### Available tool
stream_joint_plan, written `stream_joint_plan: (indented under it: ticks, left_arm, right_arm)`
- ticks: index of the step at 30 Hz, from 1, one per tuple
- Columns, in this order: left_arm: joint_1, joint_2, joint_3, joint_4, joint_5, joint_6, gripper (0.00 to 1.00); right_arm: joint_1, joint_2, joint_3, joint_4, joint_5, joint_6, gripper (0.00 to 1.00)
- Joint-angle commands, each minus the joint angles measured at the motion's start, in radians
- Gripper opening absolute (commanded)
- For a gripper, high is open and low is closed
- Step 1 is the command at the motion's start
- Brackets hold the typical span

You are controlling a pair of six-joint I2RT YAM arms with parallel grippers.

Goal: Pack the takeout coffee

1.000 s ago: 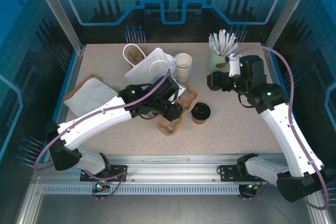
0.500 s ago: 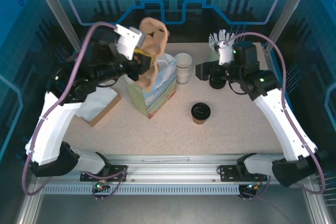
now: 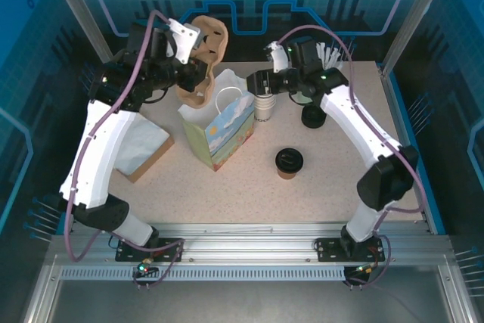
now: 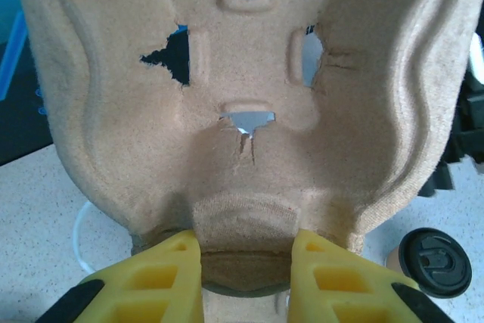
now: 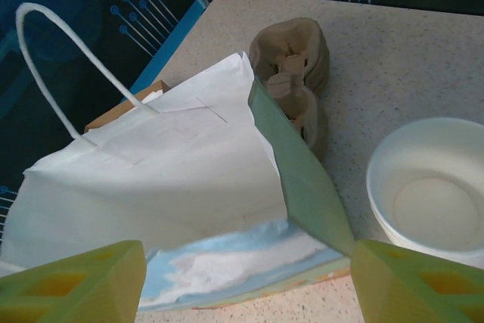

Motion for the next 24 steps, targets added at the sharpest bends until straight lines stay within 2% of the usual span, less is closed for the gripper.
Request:
stream_joint_plan:
  ticks: [1,8,24]
  left_arm:
    - [0.013,0.012,-0.01,0.033,0.005,0.048,0.24]
    - [0.014,0.039,-0.044,0.049,0.022,0.082,0.24]
    - [0.015,0.075,-0.132,0.097,-0.011,0.107,0.23]
  right_arm:
    - [0.014,0.052,0.069,0.0,-0.057,-0.009,0.66]
    - [0.023,0.128,0.128,-0.033,-0.055,-0.037,0.51]
    - [0.024,0.171,0.161,-0.063,-0.034,-0.059,0.35]
